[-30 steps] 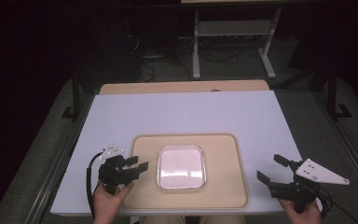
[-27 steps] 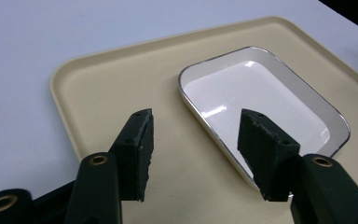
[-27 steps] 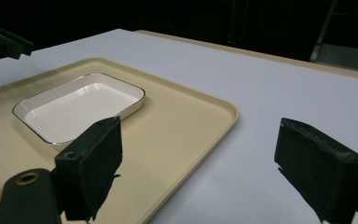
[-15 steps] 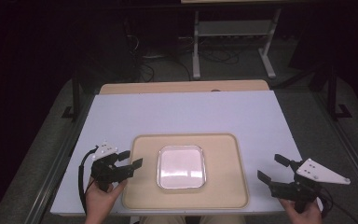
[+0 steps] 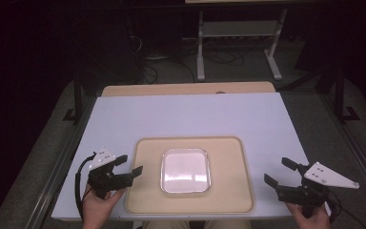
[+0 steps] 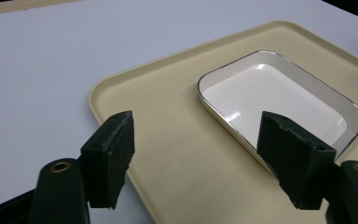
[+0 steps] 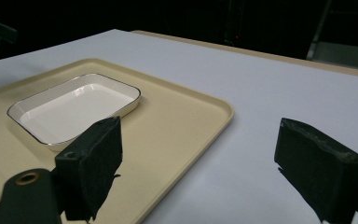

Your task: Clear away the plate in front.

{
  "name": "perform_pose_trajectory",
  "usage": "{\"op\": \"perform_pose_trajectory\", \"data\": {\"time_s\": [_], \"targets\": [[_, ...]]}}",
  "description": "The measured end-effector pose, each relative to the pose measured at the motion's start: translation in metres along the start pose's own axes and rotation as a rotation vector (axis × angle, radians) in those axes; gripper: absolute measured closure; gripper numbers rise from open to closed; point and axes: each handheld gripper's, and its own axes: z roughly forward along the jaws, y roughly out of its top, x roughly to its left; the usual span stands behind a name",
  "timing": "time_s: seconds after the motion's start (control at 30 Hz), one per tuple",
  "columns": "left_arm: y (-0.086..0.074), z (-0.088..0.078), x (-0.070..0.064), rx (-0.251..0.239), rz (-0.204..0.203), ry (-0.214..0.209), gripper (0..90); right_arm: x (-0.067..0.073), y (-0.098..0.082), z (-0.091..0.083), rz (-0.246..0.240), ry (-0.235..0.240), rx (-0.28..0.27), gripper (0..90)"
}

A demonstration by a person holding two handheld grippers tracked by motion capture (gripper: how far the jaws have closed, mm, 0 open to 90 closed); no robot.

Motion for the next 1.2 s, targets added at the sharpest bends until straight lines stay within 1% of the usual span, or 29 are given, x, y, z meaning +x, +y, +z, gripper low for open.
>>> {"op": "perform_pose_trajectory", "data": {"time_s": [0.2, 0.27, 0.37, 0.5, 0.6, 0.67, 0.77, 0.9, 1.03, 1.2], "targets": [[-0.006, -0.001, 0.004, 0.008, 0.012, -0.005, 23.0, 0.0, 0.0, -0.001, 0.001, 0.0, -0.001, 14.0], [-0.009, -0.001, 0.005, 0.02, 0.027, -0.008, 21.9, -0.001, 0.0, 0.0, 0.001, 0.001, 0.001, 14.0], [-0.012, -0.001, 0.005, 0.039, 0.053, 0.004, 21.9, -0.001, 0.0, 0.0, 0.0, 0.003, 0.001, 14.0], [-0.013, -0.005, 0.005, 0.021, 0.061, 0.005, 21.4, -0.001, -0.001, 0.0, 0.0, 0.004, 0.003, 14.1], [-0.013, -0.007, 0.006, 0.008, 0.053, 0.009, 21.4, -0.002, -0.001, 0.0, 0.006, 0.004, 0.006, 14.0], [-0.014, -0.008, 0.008, 0.01, 0.05, 0.012, 21.2, -0.002, -0.001, 0.0, 0.008, 0.004, 0.008, 14.0], [-0.015, -0.009, 0.011, 0.001, 0.027, 0.008, 20.2, -0.002, -0.001, 0.001, 0.007, 0.001, 0.012, 14.0], [-0.015, -0.01, 0.012, -0.009, 0.022, 0.012, 20.2, -0.001, -0.001, 0.002, 0.001, 0.002, 0.019, 14.0], [-0.015, -0.008, 0.012, -0.001, 0.007, 0.006, 19.3, 0.0, -0.001, 0.003, -0.006, 0.003, 0.025, 13.8], [-0.015, -0.005, 0.009, 0.011, 0.016, 0.001, 19.0, 0.001, -0.002, 0.003, -0.006, 0.005, 0.027, 13.8]]}}
